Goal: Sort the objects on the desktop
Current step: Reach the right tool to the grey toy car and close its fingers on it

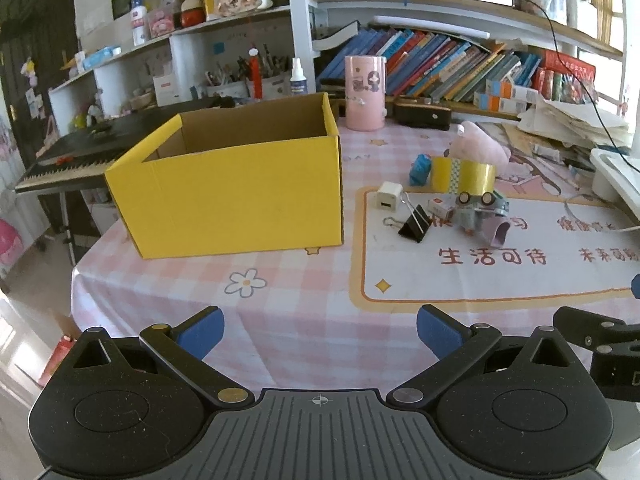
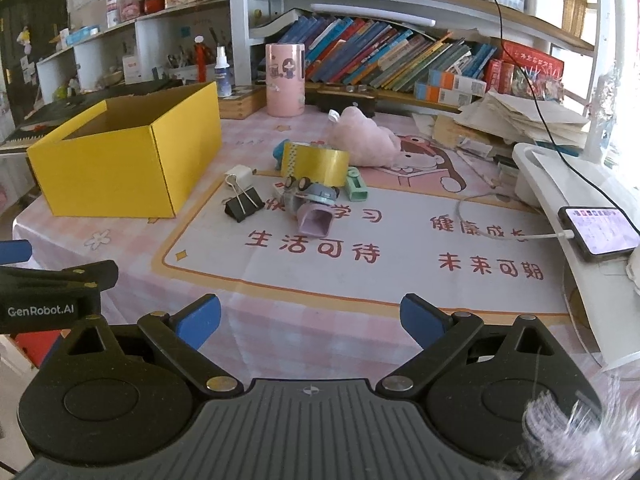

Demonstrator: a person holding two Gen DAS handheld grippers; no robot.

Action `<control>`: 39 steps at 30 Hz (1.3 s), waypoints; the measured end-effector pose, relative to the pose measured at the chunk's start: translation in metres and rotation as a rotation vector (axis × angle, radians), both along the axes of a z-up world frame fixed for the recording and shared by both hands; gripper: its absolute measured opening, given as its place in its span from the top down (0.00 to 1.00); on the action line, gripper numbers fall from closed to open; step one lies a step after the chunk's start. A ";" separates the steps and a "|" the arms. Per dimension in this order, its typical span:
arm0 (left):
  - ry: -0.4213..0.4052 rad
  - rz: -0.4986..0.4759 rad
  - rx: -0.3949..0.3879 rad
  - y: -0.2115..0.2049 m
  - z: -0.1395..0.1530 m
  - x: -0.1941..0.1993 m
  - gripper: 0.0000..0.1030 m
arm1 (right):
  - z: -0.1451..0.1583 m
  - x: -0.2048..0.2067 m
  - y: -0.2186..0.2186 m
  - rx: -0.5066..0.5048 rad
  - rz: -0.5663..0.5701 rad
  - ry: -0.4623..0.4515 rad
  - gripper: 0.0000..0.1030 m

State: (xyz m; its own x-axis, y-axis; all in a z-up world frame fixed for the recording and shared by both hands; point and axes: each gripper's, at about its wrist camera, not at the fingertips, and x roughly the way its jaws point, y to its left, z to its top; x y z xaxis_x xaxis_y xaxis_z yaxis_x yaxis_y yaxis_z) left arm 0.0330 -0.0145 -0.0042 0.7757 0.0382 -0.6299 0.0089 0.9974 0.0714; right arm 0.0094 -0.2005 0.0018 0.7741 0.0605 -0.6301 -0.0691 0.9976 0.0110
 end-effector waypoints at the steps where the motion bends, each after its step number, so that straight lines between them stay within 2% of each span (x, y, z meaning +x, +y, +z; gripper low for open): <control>1: 0.002 0.001 -0.007 0.000 0.000 0.000 0.00 | 0.001 0.000 0.000 -0.001 0.003 0.000 0.06; 14: 0.018 0.038 -0.017 -0.006 -0.001 0.014 0.00 | 0.004 0.027 -0.011 -0.003 0.036 0.013 0.11; 26: 0.024 0.136 -0.012 -0.018 0.001 0.042 0.00 | 0.003 0.075 -0.024 -0.006 0.112 0.023 0.11; 39: 0.023 0.176 -0.002 -0.038 0.002 0.058 0.00 | -0.004 0.118 -0.039 0.026 0.221 0.044 0.17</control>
